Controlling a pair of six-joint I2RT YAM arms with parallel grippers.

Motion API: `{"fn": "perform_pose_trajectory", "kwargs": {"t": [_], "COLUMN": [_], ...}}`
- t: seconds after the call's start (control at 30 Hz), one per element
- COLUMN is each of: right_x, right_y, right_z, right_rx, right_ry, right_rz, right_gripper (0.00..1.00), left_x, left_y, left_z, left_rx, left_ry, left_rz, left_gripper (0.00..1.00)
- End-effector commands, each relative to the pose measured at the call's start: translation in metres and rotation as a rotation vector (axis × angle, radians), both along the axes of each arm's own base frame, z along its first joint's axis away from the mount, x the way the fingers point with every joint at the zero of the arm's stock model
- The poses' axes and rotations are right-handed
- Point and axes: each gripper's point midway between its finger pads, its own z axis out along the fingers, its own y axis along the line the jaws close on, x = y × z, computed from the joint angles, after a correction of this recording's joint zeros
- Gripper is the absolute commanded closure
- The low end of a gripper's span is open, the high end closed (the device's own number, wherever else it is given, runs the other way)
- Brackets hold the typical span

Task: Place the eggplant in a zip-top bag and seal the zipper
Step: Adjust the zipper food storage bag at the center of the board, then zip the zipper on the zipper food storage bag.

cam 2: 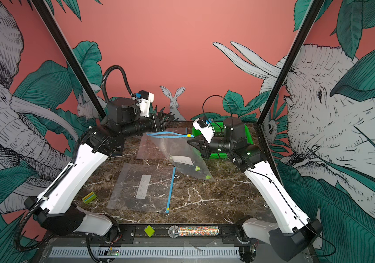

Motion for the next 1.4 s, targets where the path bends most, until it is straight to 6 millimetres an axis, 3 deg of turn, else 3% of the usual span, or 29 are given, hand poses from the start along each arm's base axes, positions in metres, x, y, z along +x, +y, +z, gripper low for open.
{"fn": "perform_pose_trajectory", "kwargs": {"t": [0.0, 0.3, 0.63, 0.77, 0.87, 1.1, 1.37], "right_x": [-0.002, 0.009, 0.015, 0.015, 0.017, 0.017, 0.014], "right_y": [-0.004, -0.005, 0.001, 0.002, 0.003, 0.009, 0.019], "right_z": [0.000, 0.000, 0.002, 0.000, 0.000, -0.001, -0.002], "right_rx": [-0.008, -0.042, -0.055, -0.062, -0.060, -0.060, -0.060], "right_ry": [-0.021, 0.042, 0.077, 0.092, 0.091, 0.099, 0.113], "right_rz": [0.012, 0.043, 0.079, 0.092, 0.088, 0.109, 0.141], "right_gripper": [1.00, 1.00, 1.00, 1.00, 1.00, 1.00, 1.00], "left_x": [-0.027, -0.060, -0.078, -0.078, -0.076, -0.080, -0.069], "left_y": [-0.004, -0.013, -0.030, -0.034, -0.039, -0.045, -0.049], "left_z": [0.011, 0.011, 0.013, 0.004, -0.003, -0.004, -0.014], "left_rx": [0.061, 0.140, 0.178, 0.211, 0.211, 0.167, 0.192], "left_ry": [-0.141, -0.320, -0.466, -0.461, -0.425, -0.427, -0.402], "left_rz": [-0.204, -0.491, -0.758, -0.828, -0.862, -0.935, -0.924], "left_gripper": [0.21, 0.24, 0.22, 0.24, 0.32, 0.41, 0.41]}}
